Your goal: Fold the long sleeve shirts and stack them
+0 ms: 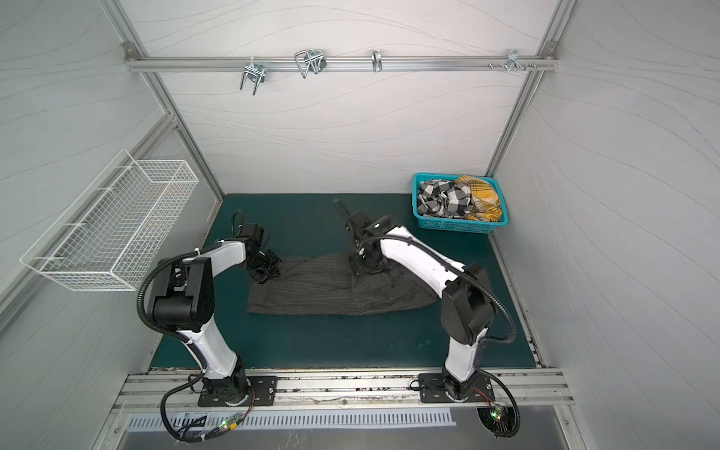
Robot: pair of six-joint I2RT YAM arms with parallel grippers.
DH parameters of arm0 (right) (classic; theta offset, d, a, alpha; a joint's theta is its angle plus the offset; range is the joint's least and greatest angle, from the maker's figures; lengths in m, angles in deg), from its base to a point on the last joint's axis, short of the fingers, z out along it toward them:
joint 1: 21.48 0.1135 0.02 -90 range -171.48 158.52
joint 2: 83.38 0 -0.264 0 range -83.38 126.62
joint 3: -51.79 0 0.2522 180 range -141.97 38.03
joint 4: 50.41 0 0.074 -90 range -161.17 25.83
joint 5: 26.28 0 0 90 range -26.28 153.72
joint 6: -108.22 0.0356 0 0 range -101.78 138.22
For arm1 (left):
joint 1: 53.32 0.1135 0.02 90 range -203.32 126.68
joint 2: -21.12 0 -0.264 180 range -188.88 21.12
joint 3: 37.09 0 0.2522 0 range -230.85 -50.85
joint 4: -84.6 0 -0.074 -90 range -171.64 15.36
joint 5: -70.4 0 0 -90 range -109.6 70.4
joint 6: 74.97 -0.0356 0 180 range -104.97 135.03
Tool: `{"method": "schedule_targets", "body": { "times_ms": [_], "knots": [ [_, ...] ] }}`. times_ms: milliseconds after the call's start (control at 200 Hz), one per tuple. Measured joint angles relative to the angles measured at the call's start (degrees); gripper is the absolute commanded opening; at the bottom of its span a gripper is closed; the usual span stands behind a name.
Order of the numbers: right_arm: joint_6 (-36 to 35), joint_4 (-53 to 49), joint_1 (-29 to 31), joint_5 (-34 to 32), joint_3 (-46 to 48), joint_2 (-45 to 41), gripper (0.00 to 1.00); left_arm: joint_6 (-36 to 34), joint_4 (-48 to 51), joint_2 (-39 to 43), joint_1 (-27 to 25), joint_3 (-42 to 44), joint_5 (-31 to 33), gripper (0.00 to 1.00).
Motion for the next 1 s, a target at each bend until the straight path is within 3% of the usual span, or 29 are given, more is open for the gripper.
{"method": "schedule_targets", "body": {
  "times_ms": [85, 185, 370, 520, 625, 695, 755, 1000],
  "knots": [
    [-0.2, -0.7, -7.8, 4.2, -8.9, 4.9, 0.69, -0.8, 1.5, 0.7, -0.2, 0.0, 0.2, 0.05],
    [-0.6, -0.1, -12.3, 8.0, -17.7, 13.9, 0.72, -1.9, 2.8, 2.1, -0.2, -0.1, 0.3, 0.06],
    [-1.1, -0.8, -13.5, 14.8, -27.5, 30.1, 0.74, -3.4, 4.5, 3.4, -0.2, -1.9, 0.7, 0.06],
    [-0.2, -1.4, -13.6, 18.3, -27.7, 34.9, 0.73, -3.5, 4.6, 3.4, -0.2, -2.1, 0.6, 0.06],
    [0.5, -1.3, -13.9, 20.0, -27.8, 36.1, 0.58, -3.5, 4.9, 3.4, -0.2, -2.1, 0.6, 0.04],
    [1.2, -1.2, -14.2, 20.3, -28.1, 36.7, 0.3, -3.5, 4.9, 3.4, -0.2, -2.1, 0.6, 0.03],
    [1.7, -0.9, -14.8, 20.0, -28.3, 36.9, 0.17, -3.5, 4.9, 3.4, -0.2, -2.1, 0.7, 0.03],
    [2.5, 0.5, -18.5, 15.3, -30.0, 34.0, 0.11, -3.6, 4.8, 2.6, -0.2, -2.1, 0.7, 0.0]
  ]
}}
